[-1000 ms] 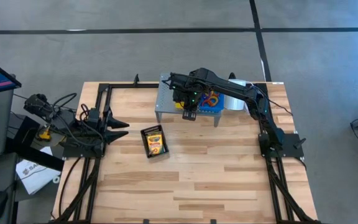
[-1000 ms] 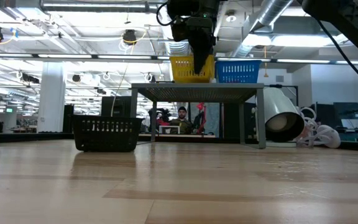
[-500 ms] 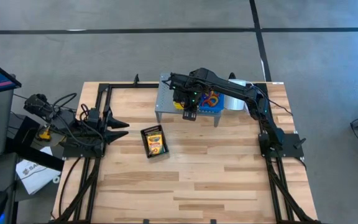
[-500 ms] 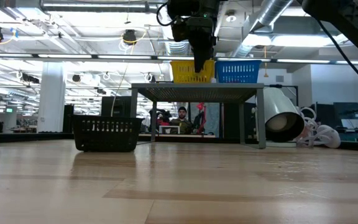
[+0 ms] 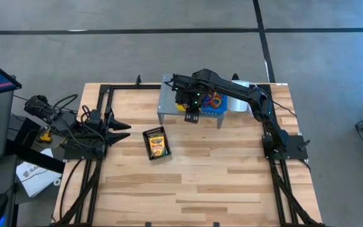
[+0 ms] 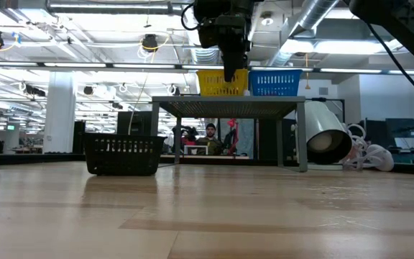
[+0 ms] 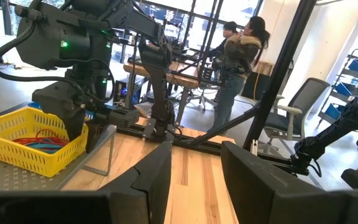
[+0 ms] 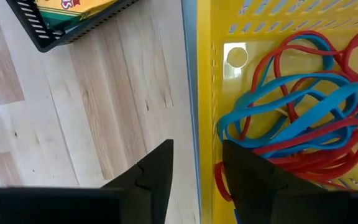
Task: Pick & Place Office Desk Supplies
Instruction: Put the black basket on the shelf
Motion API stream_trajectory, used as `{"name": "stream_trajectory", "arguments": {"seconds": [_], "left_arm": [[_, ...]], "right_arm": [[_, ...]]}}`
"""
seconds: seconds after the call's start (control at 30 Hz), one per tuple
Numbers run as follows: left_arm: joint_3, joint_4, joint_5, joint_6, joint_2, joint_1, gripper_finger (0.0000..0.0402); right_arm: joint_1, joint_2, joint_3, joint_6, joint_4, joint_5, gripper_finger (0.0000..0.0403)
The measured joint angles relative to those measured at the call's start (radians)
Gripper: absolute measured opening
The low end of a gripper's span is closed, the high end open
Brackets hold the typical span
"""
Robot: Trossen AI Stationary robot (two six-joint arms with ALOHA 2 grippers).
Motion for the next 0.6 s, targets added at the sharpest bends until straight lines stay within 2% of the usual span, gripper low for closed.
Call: {"name": "stream_trajectory", "arguments": {"seconds": [0.27, 0.6], "left_arm": [[0.000, 0.000, 0.000, -0.001, 0.000, 0.000, 0.0135], [0.000, 0.000, 0.000, -0.001, 0.000, 0.000, 0.0135]], "right_arm": [[-0.001, 0.000, 0.000, 0.019, 0.000, 0.000, 0.0153], [-0.009, -0.015, 0.022, 0.038, 0.017, -0.018, 0.0156]]}}
